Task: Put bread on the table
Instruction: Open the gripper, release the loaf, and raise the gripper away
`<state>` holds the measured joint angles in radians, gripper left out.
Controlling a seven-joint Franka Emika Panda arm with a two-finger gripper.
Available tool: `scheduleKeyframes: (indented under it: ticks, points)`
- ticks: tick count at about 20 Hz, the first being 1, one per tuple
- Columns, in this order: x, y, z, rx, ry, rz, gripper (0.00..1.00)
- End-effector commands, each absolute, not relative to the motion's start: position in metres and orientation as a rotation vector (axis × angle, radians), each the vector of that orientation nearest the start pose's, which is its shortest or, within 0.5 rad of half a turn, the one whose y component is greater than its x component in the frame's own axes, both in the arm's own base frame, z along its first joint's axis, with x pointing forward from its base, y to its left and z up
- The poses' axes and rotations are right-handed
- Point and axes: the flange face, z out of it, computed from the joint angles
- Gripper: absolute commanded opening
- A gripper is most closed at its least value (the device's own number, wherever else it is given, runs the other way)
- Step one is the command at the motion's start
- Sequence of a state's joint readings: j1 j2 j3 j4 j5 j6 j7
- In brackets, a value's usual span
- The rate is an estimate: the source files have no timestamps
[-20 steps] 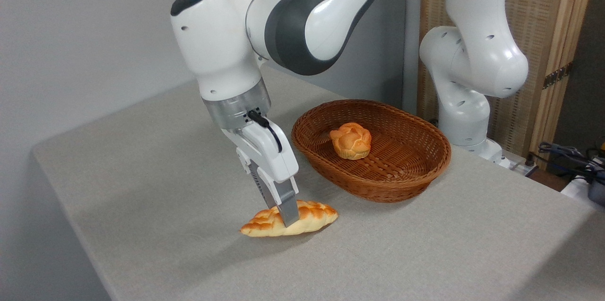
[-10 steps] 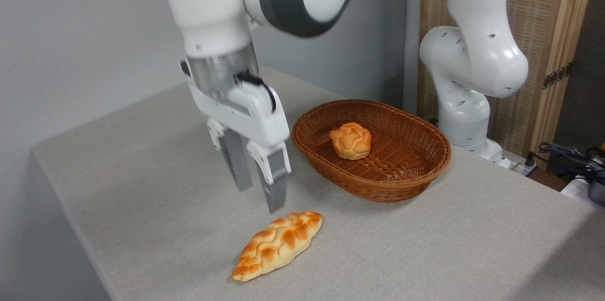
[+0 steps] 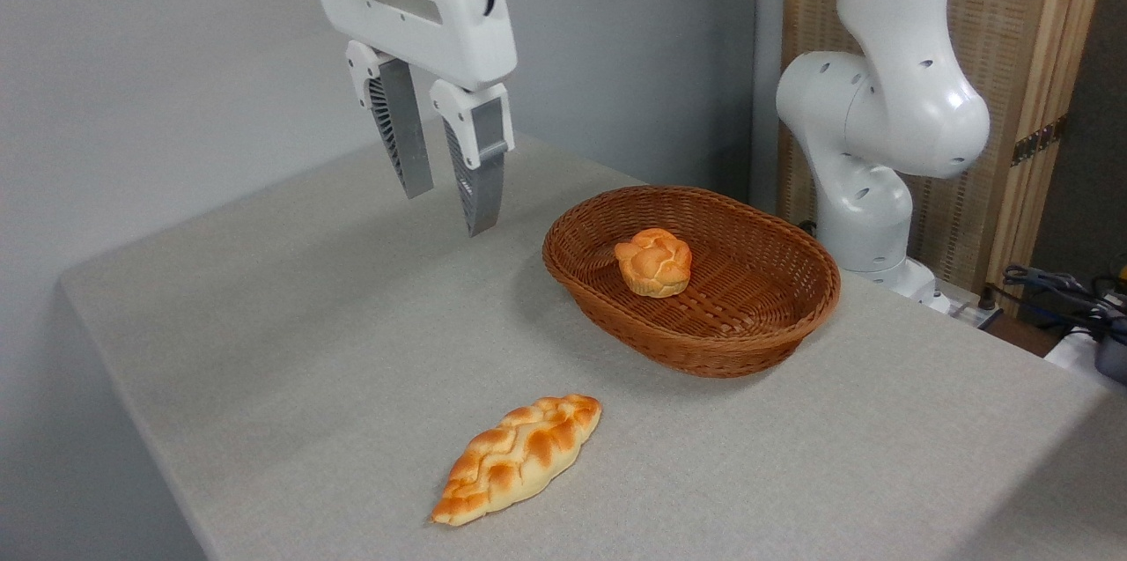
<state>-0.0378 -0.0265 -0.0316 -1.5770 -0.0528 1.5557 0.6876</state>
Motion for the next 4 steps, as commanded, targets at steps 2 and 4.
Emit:
scheduleKeyframes:
  ticks: [2,4]
  points:
    - [0.5477,-0.0362,0.633,-2.977,1.159,-0.015,1.0]
    - [0.5487,-0.0344,0.6336,-2.975,1.155,-0.026,1.0]
